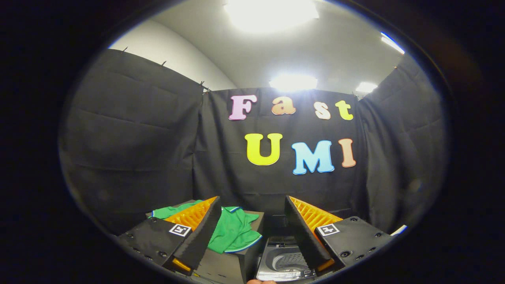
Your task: Put the clothes into the washing machine and then close the washing machine lid.
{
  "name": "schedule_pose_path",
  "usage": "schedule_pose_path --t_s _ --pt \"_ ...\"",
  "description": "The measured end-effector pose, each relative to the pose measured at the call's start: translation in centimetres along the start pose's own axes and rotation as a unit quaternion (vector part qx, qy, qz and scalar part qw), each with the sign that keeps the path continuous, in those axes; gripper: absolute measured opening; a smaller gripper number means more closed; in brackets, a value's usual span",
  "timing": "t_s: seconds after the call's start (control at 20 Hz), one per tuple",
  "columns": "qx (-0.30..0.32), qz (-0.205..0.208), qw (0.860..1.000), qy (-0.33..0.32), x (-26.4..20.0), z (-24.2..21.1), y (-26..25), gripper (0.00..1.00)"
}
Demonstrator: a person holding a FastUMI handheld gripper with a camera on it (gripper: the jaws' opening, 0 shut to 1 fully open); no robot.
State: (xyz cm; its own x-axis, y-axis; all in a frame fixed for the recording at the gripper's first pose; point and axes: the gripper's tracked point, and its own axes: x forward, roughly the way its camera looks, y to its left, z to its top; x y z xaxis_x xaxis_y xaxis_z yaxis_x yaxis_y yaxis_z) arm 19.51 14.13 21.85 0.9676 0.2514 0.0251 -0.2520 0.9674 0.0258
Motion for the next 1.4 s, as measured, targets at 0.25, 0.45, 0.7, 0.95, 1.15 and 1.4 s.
schedule_pose_path --t_s 0.25,0.45,0.7,0.95,1.15,1.4 --pt "0.014 0.054 0.998 0.038 5.5 0.4 5.3 1.00" --pt "0.047 0.077 0.989 0.114 9.4 -1.9 8.0 1.00" --pt "0.048 0.089 0.975 0.199 14.1 -5.9 9.7 1.00" --pt "0.062 0.088 0.944 0.312 17.8 -10.7 10.8 0.97" --pt "0.067 0.096 0.916 0.385 19.4 -14.1 12.4 0.97" --pt "0.011 0.082 0.894 0.440 20.1 -18.0 12.5 0.98"
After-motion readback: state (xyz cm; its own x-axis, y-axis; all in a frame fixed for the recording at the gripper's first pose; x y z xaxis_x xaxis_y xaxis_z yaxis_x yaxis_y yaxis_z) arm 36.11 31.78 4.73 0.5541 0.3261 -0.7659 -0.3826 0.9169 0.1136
